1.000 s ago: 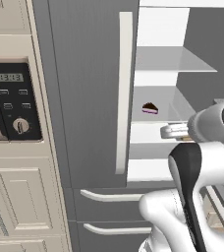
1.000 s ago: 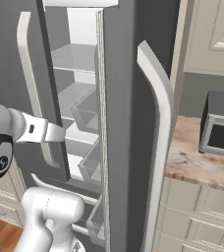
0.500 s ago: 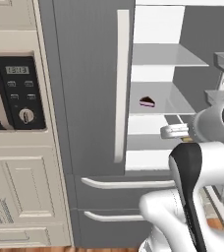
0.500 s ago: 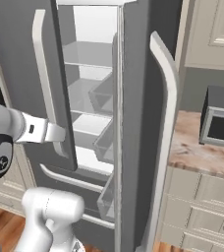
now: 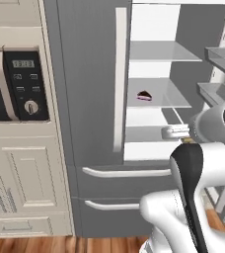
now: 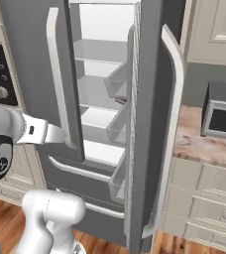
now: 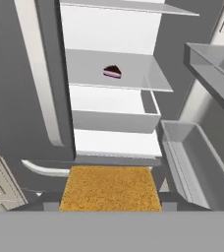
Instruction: Take the cakes from the fridge and place them on the empty tray on the dining counter.
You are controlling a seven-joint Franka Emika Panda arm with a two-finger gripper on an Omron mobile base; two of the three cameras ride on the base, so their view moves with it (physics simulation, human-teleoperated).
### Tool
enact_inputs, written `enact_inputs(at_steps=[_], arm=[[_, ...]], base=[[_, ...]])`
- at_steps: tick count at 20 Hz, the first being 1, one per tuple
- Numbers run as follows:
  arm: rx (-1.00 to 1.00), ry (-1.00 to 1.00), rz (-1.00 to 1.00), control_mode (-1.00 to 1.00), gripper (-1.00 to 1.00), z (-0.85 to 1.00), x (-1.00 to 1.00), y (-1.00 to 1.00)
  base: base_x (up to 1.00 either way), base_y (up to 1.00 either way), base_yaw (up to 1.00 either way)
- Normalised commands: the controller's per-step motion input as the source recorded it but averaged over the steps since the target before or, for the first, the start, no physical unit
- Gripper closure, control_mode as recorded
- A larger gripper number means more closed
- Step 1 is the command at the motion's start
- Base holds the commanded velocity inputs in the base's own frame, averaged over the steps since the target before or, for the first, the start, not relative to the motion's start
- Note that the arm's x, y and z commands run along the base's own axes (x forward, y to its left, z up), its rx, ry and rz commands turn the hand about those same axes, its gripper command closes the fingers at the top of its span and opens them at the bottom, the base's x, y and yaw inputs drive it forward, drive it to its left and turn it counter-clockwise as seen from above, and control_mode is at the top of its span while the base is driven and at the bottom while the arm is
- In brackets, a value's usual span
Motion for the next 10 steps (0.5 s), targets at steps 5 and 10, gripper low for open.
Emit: enact_inputs(at_steps=[5,10], arm=[[0.0,0.0,0.0,1.0,1.0,0.0,0.0,0.0],[0.0,0.0,0.0,1.0,1.0,0.0,0.0,0.0]], base=[[-0.37,0.27,-0.11],[-0.35,0.32,-0.2]])
